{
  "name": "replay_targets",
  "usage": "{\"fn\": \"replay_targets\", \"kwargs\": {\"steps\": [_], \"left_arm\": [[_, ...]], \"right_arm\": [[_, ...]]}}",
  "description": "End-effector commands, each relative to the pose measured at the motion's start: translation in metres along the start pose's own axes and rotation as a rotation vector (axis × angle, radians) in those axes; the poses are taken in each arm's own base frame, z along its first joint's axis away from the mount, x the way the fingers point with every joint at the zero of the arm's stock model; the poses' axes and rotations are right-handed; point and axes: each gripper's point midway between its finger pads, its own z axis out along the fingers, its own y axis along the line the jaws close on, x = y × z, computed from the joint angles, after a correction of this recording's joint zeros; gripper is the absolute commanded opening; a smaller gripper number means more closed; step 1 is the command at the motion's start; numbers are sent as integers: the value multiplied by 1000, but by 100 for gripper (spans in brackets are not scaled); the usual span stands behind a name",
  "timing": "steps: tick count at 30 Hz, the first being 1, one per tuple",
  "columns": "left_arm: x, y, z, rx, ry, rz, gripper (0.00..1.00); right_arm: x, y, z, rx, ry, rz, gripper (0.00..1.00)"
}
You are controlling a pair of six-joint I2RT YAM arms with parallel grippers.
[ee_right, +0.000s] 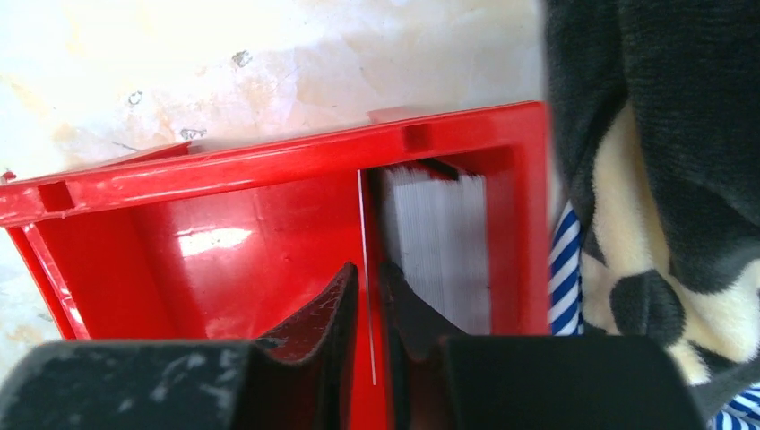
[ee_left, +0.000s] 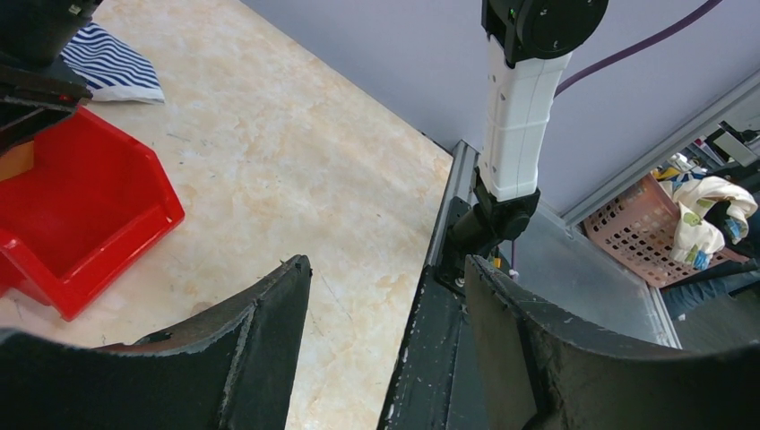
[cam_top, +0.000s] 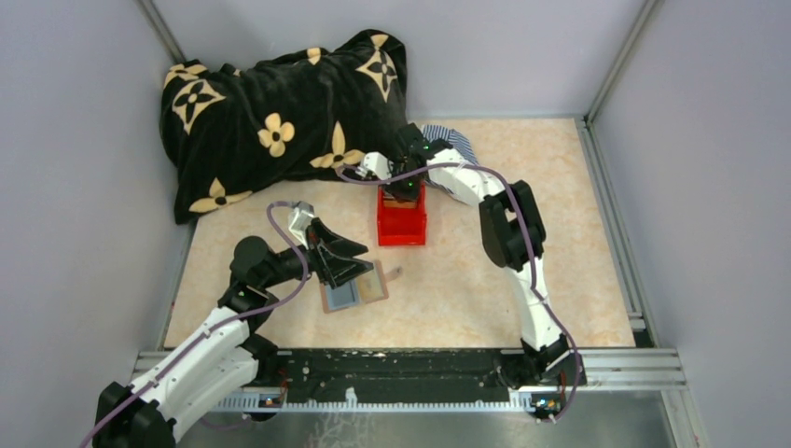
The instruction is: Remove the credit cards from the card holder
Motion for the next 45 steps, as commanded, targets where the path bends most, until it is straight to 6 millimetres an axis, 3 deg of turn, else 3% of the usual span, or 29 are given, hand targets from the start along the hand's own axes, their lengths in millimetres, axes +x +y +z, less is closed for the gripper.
{"fn": "replay_targets", "kwargs": {"steps": [1,2,6,9,12,31,45], "left_arm": [[-8,-6,0,30,-18,41,70],[-8,-6,0,30,-17,39,70],[-8,-7,0,35,-18,41,69],[-8,-8,0,39,-17,40,70],[-8,-9,0,41,-18,41,69],[-9,-13,-2,56,-20,48,68],[-8,-14,-2,63,-22,48,68]], "right_arm": [[-8,-18,-12,87,-32,-11,36],[-9,-19,-12,94,-32,-11,46],[-12,-25,-16,128,-42,-7,49],[-16,-29,-19,151,-60,-8,47],[-18,-31,-20,164,-69,-6,38],[-29,-74,-36,365,-107,58,37],[-45,-124,-71,665,-187,154,35]]}}
